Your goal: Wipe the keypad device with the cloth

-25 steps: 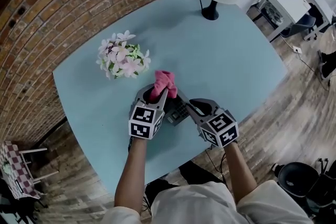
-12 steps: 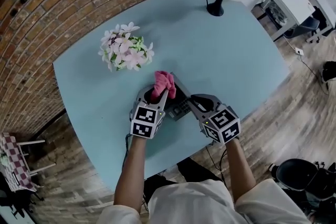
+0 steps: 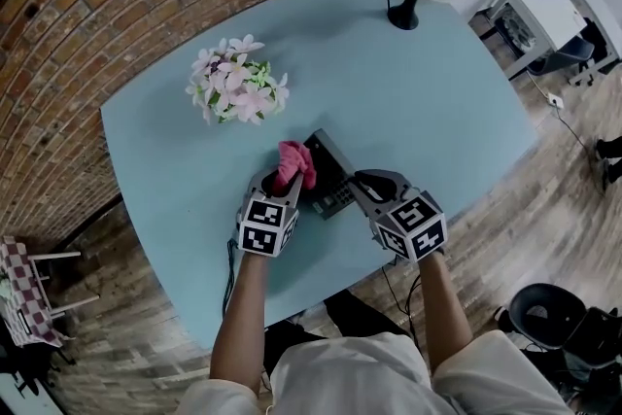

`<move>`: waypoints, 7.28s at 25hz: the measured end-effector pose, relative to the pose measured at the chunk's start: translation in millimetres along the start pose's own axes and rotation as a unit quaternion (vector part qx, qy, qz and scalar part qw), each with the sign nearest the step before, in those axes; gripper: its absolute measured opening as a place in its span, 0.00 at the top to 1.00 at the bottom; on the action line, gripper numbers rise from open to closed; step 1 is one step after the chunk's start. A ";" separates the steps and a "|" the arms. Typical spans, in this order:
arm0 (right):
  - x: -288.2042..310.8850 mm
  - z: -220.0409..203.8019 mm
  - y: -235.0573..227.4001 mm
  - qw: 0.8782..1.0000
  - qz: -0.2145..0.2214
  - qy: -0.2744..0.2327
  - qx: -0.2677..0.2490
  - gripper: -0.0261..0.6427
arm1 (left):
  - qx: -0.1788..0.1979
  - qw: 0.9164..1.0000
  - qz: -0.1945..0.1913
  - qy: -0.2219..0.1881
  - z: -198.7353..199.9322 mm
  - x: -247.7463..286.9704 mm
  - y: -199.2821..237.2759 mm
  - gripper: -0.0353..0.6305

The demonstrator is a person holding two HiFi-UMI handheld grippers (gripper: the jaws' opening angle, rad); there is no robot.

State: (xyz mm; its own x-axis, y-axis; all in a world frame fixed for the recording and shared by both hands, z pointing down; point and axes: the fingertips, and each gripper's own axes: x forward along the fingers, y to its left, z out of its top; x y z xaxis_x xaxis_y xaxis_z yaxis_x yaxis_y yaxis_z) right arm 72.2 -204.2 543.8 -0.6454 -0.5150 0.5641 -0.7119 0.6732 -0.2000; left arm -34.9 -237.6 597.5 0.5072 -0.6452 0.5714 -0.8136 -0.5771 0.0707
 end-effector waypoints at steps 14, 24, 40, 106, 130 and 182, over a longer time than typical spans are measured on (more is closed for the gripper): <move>1.9 1.1 1.1 1.000 -0.008 0.012 -0.013 0.85 | -0.038 0.998 0.010 0.046 -45.2 -8.6 8.4 0.73; -18.6 7.3 -6.7 0.999 -0.030 -0.013 -0.018 0.81 | -0.051 0.996 0.053 -0.055 36.3 -56.9 20.2 0.73; -19.3 -14.6 7.8 0.999 -0.017 0.008 -0.039 0.86 | -0.013 0.997 -0.021 -0.080 77.1 -15.6 -57.7 0.73; -20.4 -18.7 1.1 1.000 -0.002 -0.027 0.009 0.81 | -0.076 0.990 -0.055 -0.107 84.0 -28.1 -72.6 0.73; -22.6 -20.2 -2.3 0.998 0.027 -0.055 0.031 0.80 | -0.087 0.995 -0.026 -0.041 -23.0 -12.9 -69.8 0.73; -34.1 -44.3 19.7 0.999 -0.033 -0.035 0.005 0.80 | -0.078 0.993 -0.092 -0.012 -25.9 -17.2 -90.6 0.72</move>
State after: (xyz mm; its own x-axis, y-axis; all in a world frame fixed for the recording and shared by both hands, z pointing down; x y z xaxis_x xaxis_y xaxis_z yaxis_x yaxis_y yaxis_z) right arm 92.5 -149.9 556.2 -0.6152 -0.5941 0.5183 -0.7558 0.6315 -0.1732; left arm 22.8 -161.3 602.4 0.6565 -0.5482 0.5182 -0.7397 -0.6027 0.2994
